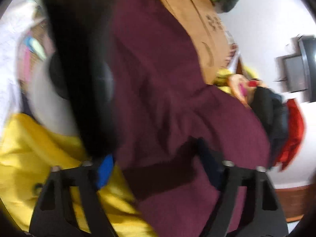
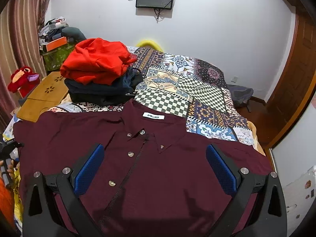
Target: Fold large clothes
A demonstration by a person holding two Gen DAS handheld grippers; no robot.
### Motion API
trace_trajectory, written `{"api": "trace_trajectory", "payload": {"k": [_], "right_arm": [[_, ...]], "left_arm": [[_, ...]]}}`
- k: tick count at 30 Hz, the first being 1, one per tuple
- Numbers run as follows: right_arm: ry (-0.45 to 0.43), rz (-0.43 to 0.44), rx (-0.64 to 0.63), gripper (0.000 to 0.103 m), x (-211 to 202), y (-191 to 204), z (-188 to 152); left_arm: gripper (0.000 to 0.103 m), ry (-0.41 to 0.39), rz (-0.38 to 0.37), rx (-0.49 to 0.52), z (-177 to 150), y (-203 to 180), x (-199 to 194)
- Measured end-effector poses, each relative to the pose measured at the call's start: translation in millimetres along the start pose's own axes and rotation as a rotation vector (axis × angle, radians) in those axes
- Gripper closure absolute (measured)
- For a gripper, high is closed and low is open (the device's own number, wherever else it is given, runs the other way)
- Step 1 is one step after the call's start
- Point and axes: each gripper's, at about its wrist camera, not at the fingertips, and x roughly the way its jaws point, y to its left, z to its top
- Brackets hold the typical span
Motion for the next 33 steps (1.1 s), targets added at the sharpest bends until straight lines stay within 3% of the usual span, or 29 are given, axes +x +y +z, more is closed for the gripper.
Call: {"api": "trace_trajectory", "payload": {"k": [2,3,7,12,20,24,29,31,33], "right_arm": [[0.001,0.000,0.009,0.001,-1,-2,-1],[0.000,0.001,0.013,0.001,-2,-3,-2],[-0.013,-0.014,0.009,0.001,-6,-6,-5],[-0.033,-0.010,0.009,0.001,-13,-11,-7],[-0.081,-0.023,0.023,0.001,-28,-28,-15],[-0.091,-0.011,0.057,0.001,-34,-41,-21],[-0.099,0.014,0.100,0.001,-40,-54,-28],[-0.101,0.013,0.107,0.001,-41,-58,-32],[-0.100,0.012,0.112,0.001,-43,-61,-35]], "left_arm": [[0.053,-0.016,0.010,0.026,1,-9,-3],[0.066,-0.032,0.036,0.064,0,-17,-7],[0.095,-0.104,0.153,0.231,-6,-59,-27],[0.097,-0.229,0.234,0.389,-21,-107,-55],[0.098,-0.386,0.063,0.645,-80,-220,-122],[0.098,-0.367,-0.077,0.790,-129,-277,-141],[0.098,-0.300,-0.191,0.944,-195,-328,-138],[0.098,-0.264,-0.202,1.004,-220,-340,-129],[0.098,-0.218,-0.167,1.071,-248,-348,-109]]}}
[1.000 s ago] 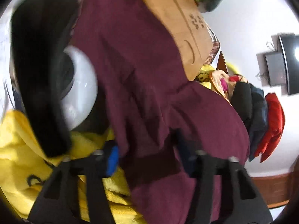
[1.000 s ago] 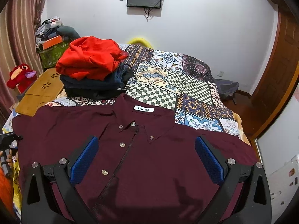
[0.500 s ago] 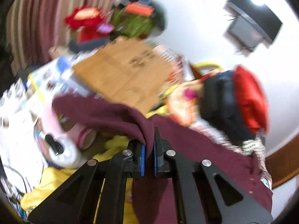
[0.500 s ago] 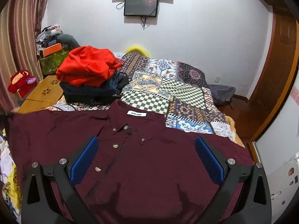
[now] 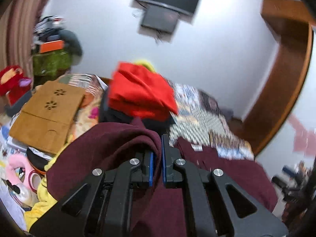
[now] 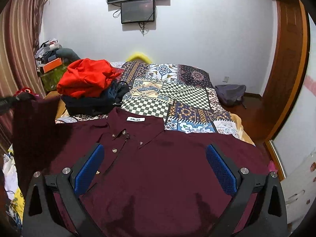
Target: Fold large clothes
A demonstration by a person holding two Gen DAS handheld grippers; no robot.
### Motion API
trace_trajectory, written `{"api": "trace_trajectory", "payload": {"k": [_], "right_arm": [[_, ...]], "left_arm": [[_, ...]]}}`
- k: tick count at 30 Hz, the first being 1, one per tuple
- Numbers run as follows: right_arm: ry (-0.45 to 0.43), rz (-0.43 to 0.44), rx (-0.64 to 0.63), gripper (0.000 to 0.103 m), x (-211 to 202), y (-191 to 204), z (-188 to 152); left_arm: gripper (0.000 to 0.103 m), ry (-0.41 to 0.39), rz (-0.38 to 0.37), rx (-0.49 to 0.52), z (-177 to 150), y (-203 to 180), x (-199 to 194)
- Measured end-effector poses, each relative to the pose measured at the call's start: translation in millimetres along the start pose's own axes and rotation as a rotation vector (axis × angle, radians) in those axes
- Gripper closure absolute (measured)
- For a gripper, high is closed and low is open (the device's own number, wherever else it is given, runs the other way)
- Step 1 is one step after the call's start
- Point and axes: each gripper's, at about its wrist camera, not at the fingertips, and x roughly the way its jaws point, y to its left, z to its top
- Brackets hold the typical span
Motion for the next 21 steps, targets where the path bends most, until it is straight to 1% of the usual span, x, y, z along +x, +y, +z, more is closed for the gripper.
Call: {"api": "trace_trajectory", "payload": {"k": [1,5,6,8,9,11,12,13,17,19,21], "right_arm": [[0.000,-0.001,0.001,0.001,-2,-2,-2],[-0.009,-0.019,-0.011,0.001,-6,-6,-7],[-0.010,-0.023,-0.013,0.001,-7,-6,-8],[-0.011,-0.030,-0.016,0.001,-7,-9,-10],[-0.010,-0.030,-0.014,0.001,-7,-10,-11],[-0.005,-0.027,-0.004,0.001,-6,-13,-12],[-0.003,-0.025,0.000,0.001,-6,-14,-12],[0.002,-0.021,0.008,0.001,-4,-15,-12],[0.017,-0.012,0.017,0.001,0,-14,-14],[0.026,-0.011,0.013,0.001,3,-13,-14],[0.033,-0.014,0.006,0.001,6,-10,-15]], "left_arm": [[0.098,0.028,-0.001,0.018,-7,-8,9],[0.097,0.208,-0.031,0.043,-46,-34,50],[0.095,0.255,-0.042,0.044,-57,-37,59],[0.089,0.335,-0.062,0.041,-78,-41,71],[0.084,0.370,-0.064,0.040,-89,-44,74],[0.074,0.412,-0.056,0.039,-105,-51,74],[0.065,0.432,-0.051,0.038,-110,-51,74],[0.060,0.439,-0.051,0.036,-113,-50,75],[0.054,0.412,-0.074,-0.023,-109,-39,53],[0.050,0.379,-0.080,-0.056,-100,-32,42],[0.044,0.324,-0.058,-0.075,-88,-22,28]]}}
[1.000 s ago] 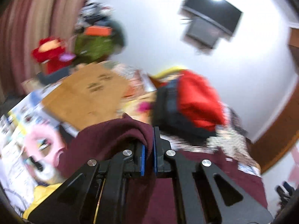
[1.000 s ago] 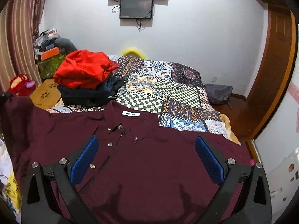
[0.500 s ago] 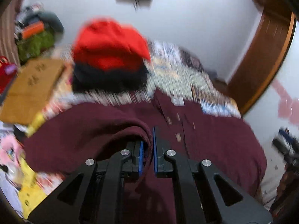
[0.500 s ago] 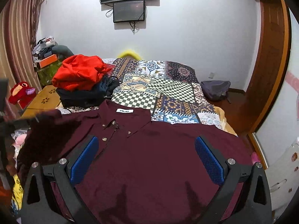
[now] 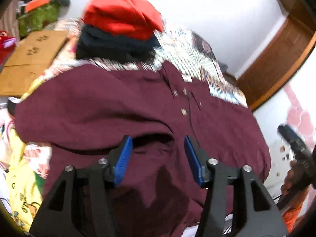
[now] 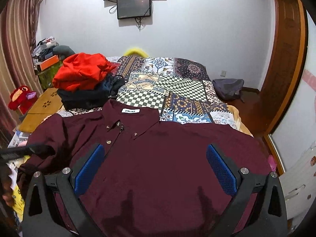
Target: Fold large clothes
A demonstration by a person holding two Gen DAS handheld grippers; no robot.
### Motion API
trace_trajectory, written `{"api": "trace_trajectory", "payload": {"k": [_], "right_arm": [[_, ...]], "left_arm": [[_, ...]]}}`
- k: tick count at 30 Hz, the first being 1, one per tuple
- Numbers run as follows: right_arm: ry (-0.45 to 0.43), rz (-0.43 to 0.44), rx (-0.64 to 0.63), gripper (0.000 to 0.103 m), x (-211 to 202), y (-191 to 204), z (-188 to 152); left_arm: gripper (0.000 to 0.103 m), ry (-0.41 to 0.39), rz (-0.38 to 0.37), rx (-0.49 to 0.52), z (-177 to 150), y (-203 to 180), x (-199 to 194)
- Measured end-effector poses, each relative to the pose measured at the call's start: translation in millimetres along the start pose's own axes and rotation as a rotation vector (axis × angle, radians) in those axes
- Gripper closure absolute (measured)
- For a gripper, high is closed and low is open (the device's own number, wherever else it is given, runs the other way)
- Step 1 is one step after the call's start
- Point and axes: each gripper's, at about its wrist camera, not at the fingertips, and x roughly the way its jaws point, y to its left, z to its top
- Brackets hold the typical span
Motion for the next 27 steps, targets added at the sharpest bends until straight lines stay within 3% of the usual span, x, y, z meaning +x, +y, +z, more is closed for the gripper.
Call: {"api": "trace_trajectory", "payload": {"k": [4,9,17,23,27], "right_arm": [[0.018,0.001,-0.011,0.001,7,6,0],[0.040,-0.002,-0.035,0.001,16,15,1],[0.078,0.003,-0.085,0.001,33,37,6],[0.089,0.007,-0.152,0.001,41,59,8],[0.096,0.002,-0.181,0.001,45,66,8]], "left_arm": [[0.026,-0.131,0.066,-0.065,11,36,-38],[0.022,-0.167,0.147,-0.247,11,104,-52],[0.022,-0.099,0.011,-0.629,-32,211,-29],[0.023,-0.058,-0.096,-0.769,-48,245,4],[0.023,-0.053,-0.160,-0.808,-43,252,21]]}}
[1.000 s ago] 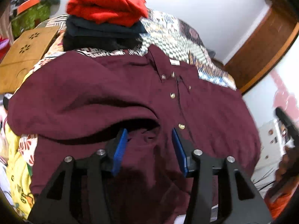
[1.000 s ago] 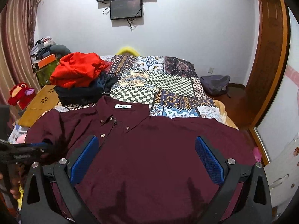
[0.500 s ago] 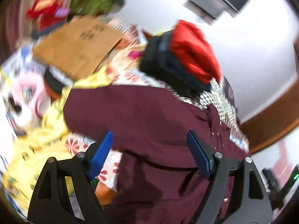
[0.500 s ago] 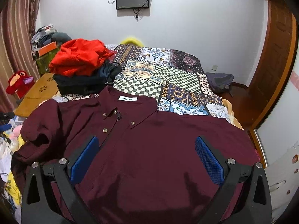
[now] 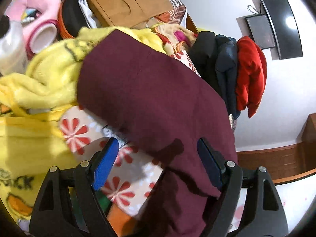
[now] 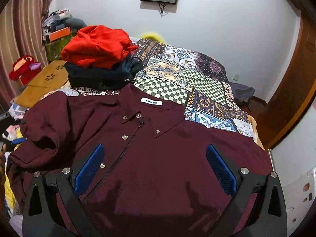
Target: Fold large clothes
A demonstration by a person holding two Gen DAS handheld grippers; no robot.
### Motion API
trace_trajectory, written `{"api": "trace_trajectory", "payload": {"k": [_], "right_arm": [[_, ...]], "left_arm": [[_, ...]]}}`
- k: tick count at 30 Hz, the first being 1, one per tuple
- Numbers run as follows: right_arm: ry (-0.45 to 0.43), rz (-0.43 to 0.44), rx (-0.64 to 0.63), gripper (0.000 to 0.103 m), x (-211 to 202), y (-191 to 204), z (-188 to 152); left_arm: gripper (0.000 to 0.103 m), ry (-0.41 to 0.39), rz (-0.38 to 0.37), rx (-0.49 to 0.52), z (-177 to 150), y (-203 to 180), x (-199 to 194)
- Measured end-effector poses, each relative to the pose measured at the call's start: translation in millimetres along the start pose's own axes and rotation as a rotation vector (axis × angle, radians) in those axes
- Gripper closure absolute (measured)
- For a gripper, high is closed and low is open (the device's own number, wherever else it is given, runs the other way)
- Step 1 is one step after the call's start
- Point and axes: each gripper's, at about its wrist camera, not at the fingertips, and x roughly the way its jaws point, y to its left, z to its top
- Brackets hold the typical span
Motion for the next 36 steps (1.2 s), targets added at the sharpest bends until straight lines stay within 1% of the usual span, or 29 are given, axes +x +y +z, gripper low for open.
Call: {"api": "trace_trajectory", "payload": {"k": [2,3,5,6,7,8,9,10,11,13,16,18,19,22,24,27,28,30,32,34,36], "right_arm": [[0.007,-0.003,-0.004,0.001,2,1,0],[0.009,-0.003,-0.002,0.001,3,1,0],[0.014,-0.001,0.005,0.001,3,-2,1],[0.013,0.000,0.006,0.001,3,-2,1],[0.009,0.001,0.010,0.001,1,-3,1],[0.007,0.001,0.012,0.001,0,-5,1],[0.005,0.000,0.014,0.001,0,-6,1],[0.002,0.000,0.019,0.001,-1,-9,1],[-0.001,0.000,0.022,0.001,-2,-9,0],[-0.007,0.000,0.035,0.001,-4,-15,-1],[-0.018,0.005,0.065,0.001,-7,-27,-3],[-0.021,0.022,0.090,0.001,-8,-35,-6],[-0.021,0.030,0.104,0.001,-8,-39,-7],[-0.017,0.048,0.158,0.001,-6,-54,-14],[-0.029,0.033,0.185,0.001,-8,-63,-19],[-0.053,0.002,0.208,0.001,-13,-80,-27],[-0.059,-0.003,0.216,0.001,-16,-86,-29],[-0.069,-0.004,0.235,0.001,-20,-96,-31],[-0.079,-0.001,0.270,0.001,-24,-110,-34],[-0.086,-0.001,0.308,0.001,-28,-123,-38],[-0.090,-0.006,0.337,0.001,-31,-132,-41]], "left_arm": [[0.023,0.011,-0.020,-0.009,4,-2,8],[0.023,0.011,-0.016,-0.001,5,-5,11],[0.032,0.007,0.005,0.036,7,-13,16],[0.043,0.002,0.020,0.056,8,-15,18],[0.063,-0.014,0.052,0.083,8,-18,18],[0.072,-0.034,0.102,0.111,8,-22,18],[0.081,-0.045,0.133,0.131,8,-26,18],[0.092,-0.052,0.135,0.139,8,-27,17],[0.095,-0.069,0.138,0.154,7,-33,14],[0.098,-0.106,0.175,0.204,4,-44,7],[0.099,-0.177,0.231,0.330,-7,-79,-5],[0.099,-0.212,0.239,0.415,-16,-108,-14],[0.099,-0.231,0.226,0.458,-22,-126,-19],[0.099,-0.258,0.162,0.541,-37,-168,-29],[0.099,-0.273,0.113,0.605,-50,-202,-32],[0.099,-0.282,0.036,0.729,-79,-258,-31],[0.099,-0.281,0.020,0.755,-87,-270,-30],[0.099,-0.261,-0.033,0.829,-109,-303,-23],[0.099,-0.224,-0.094,0.895,-131,-333,-12],[0.099,-0.174,-0.142,0.954,-153,-357,3],[0.099,-0.097,-0.185,1.013,-180,-378,23]]}}
